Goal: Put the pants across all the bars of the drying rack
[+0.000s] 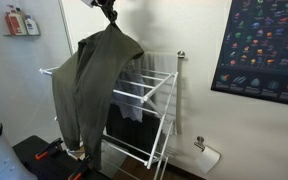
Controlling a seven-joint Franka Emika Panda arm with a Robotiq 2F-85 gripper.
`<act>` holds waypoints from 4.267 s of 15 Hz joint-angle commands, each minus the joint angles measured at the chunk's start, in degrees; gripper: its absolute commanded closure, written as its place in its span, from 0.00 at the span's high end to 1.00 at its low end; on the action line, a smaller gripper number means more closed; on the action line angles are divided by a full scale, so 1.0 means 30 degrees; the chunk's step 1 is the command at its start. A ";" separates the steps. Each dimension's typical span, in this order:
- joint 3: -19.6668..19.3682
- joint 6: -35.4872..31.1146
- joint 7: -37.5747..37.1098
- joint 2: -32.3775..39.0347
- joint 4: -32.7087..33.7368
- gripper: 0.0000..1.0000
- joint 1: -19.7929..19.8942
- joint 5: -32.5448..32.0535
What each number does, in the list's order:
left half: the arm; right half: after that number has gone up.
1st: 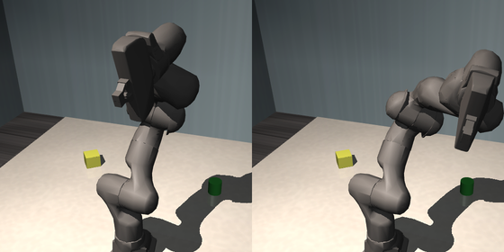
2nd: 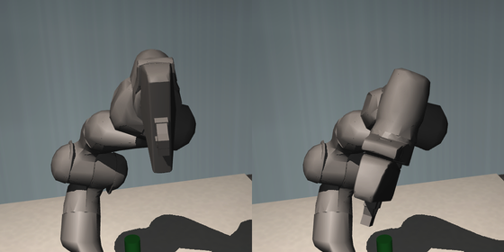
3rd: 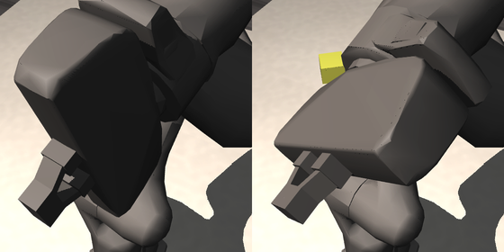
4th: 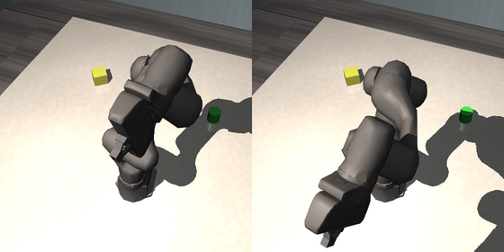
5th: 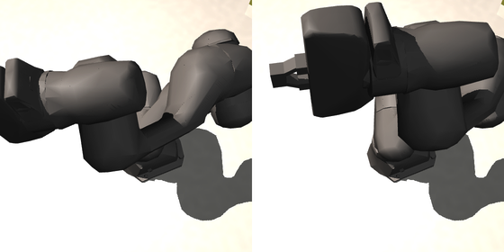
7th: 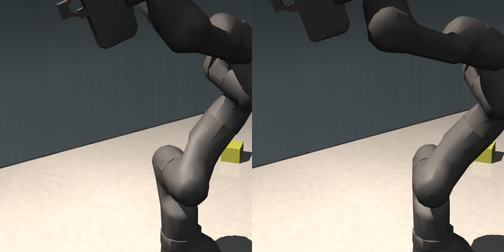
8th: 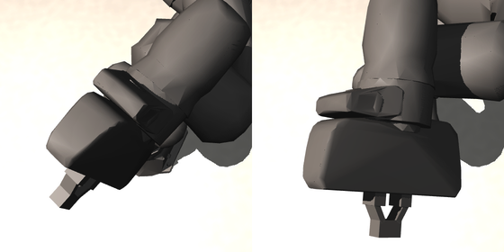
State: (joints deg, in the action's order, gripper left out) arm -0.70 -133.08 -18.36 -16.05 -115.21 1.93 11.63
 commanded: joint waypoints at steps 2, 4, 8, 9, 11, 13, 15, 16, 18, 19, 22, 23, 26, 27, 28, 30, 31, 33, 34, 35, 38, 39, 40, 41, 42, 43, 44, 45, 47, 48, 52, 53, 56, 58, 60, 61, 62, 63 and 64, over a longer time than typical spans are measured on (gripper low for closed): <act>-0.0586 -0.1270 -0.0093 0.0480 -0.0256 0.01 0.0494 0.0412; -0.0875 -0.1919 -0.0019 0.0747 -0.0290 0.01 0.0563 0.0721; -0.1163 -0.3294 0.0014 0.1221 -0.0160 0.01 0.0627 0.0994; -0.1213 -0.3558 0.0055 0.1362 -0.0103 0.01 0.0617 0.1044; -0.1237 -0.4110 0.0047 0.1616 -0.0027 0.01 0.0608 0.1110; -0.1205 -0.4682 -0.0046 0.1902 0.0027 0.01 0.0629 0.1084; -0.1203 -0.5239 -0.0090 0.2244 0.0075 0.01 0.0651 0.1034; -0.1222 -0.5510 -0.0127 0.2477 0.0148 0.01 0.0687 0.0980; -0.1277 -0.6047 -0.0147 0.2886 0.0177 0.01 0.0773 0.0912; -0.1333 -0.6327 -0.0100 0.3164 0.0192 0.01 0.0844 0.0911; -0.1478 -0.6905 -0.0008 0.4040 0.0251 0.01 0.1039 0.0939; -0.1543 -0.7092 -0.0032 0.4395 0.0273 0.01 0.1120 0.0893; -0.1800 -0.7452 -0.0036 0.5263 0.0405 0.01 0.1244 0.0947; -0.1856 -0.7567 -0.0098 0.5496 0.0449 0.01 0.1282 0.0863; -0.1895 -0.7683 -0.0087 0.5753 0.0470 0.01 0.1338 0.0811; -0.1947 -0.7874 -0.0138 0.6166 0.0525 0.01 0.1437 0.0708; -0.2000 -0.7876 -0.0150 0.6361 0.0585 0.01 0.1478 0.0664; -0.2100 -0.7903 -0.0177 0.6749 0.0665 0.01 0.1565 0.0614; -0.2137 -0.7927 -0.0229 0.6902 0.0669 0.01 0.1585 0.0541; -0.2196 -0.7939 -0.0213 0.7078 0.0660 0.01 0.1610 0.0506; -0.2378 -0.7858 -0.0210 0.7580 0.0620 0.01 0.1649 0.0304; -0.2424 -0.7860 -0.0208 0.7755 0.0578 0.01 0.1661 0.0236; -0.2462 -0.7846 -0.0216 0.7931 0.0565 0.01 0.1669 0.0177; -0.2485 -0.7811 -0.0191 0.8070 0.0517 0.01 0.1669 0.0133; -0.2508 -0.7796 -0.0161 0.8237 0.0499 0.01 0.1670 0.0078; -0.2535 -0.7725 -0.0173 0.8359 0.0481 0.01 0.1656 -0.0014; -0.2556 -0.7705 -0.0180 0.8476 0.0464 0.01 0.1643 -0.0087; -0.2525 -0.7563 -0.0048 0.8534 0.0471 0.24 0.1649 -0.0012; -0.2457 -0.7439 0.0046 0.8369 0.0329 0.36 0.1597 0.0054; -0.2406 -0.7424 0.0118 0.8219 0.0261 0.44 0.1562 0.0088; -0.2141 -0.7247 0.0034 0.6773 -0.0163 0.73 0.1166 -0.0020; -0.2057 -0.7066 -0.0053 0.6343 -0.0200 0.81 0.1063 -0.0133; -0.1748 -0.6762 -0.0469 0.5122 -0.0254 0.99 0.0731 -0.0758; -0.1417 -0.6489 -0.0627 0.4575 -0.0185 1.00 0.0507 -0.1110; -0.1030 -0.5955 -0.0668 0.4396 -0.0069 0.99 0.0347 -0.1322; -0.0858 -0.5543 -0.0733 0.4480 0.0005 0.99 0.0255 -0.1381; -0.0710 -0.5053 -0.0782 0.4580 0.0095 0.98 0.0205 -0.1463; -0.0564 -0.4240 -0.0890 0.4776 0.0234 0.98 0.0144 -0.1591; -0.0471 -0.3234 -0.1199 0.4963 0.0386 0.99 0.0088 -0.1994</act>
State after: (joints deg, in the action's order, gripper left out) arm -3.01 -148.80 -18.58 -1.73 -114.72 2.50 8.46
